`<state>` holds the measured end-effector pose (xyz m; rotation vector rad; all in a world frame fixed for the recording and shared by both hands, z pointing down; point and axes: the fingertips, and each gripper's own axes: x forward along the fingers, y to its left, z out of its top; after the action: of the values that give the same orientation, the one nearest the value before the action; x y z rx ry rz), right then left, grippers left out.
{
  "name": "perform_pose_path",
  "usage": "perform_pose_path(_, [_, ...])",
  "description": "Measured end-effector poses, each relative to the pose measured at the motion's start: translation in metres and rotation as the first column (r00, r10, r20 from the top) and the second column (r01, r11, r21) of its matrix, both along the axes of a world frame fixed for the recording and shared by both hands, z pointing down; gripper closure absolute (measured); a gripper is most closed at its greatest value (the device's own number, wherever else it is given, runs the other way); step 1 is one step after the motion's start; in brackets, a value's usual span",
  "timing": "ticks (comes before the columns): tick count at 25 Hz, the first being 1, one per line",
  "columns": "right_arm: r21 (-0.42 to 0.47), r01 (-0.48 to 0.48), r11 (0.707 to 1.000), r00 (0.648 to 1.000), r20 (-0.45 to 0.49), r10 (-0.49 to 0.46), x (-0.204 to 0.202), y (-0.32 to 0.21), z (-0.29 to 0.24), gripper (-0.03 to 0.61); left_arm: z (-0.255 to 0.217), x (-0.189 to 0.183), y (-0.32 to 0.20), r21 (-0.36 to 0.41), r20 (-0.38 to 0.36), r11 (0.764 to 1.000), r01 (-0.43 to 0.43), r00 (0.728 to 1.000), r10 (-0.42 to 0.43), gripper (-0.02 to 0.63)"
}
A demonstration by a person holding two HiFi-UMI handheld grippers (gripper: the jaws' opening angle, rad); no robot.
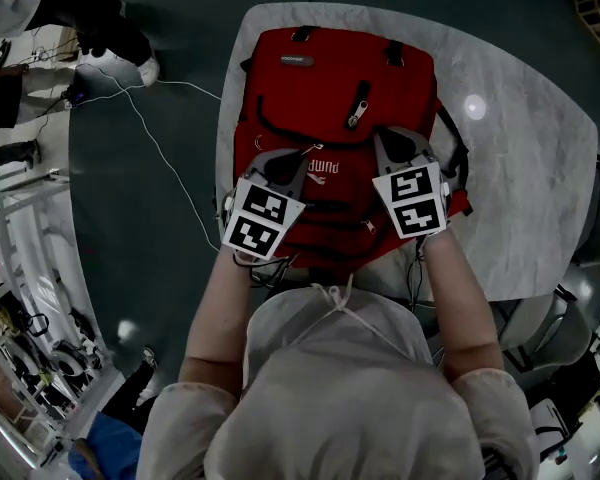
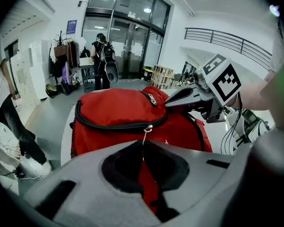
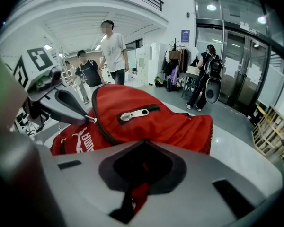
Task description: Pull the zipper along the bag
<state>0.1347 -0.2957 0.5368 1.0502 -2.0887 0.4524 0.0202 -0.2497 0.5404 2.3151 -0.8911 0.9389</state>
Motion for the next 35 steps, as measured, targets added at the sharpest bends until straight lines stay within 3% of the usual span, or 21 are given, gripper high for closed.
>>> perform_pose_path(11, [-0.004,-0.026,1.0,0.999,-0.042,0.025,-0.002,-0.002,0.001,0.551,-0.004,-0.026,-0.006,0.025,0.011,1.0,0.018,1.0,-0.019,0.592])
perform_pose_path(23, [0.012,-0.017,1.0,0.987,-0.161,0.018,-0.001,-0.003,0.0,0.552,-0.011,-0.074,-0.029,0.104,0.06,0.987,0.125,0.989,-0.132,0.591])
perform_pose_path(27, [0.011,-0.054,0.998,0.988,-0.143,0.055,0.0,-0.004,0.0,0.551,-0.019,-0.095,-0.042,0.127,0.043,0.977,0.172,0.983,-0.179,0.591])
perform_pose_path(35, [0.01,-0.098,0.995,0.985,-0.141,0.099,0.0,-0.004,0.001,0.552,-0.027,-0.106,-0.07,0.201,0.046,0.967,0.155,0.985,-0.167,0.591])
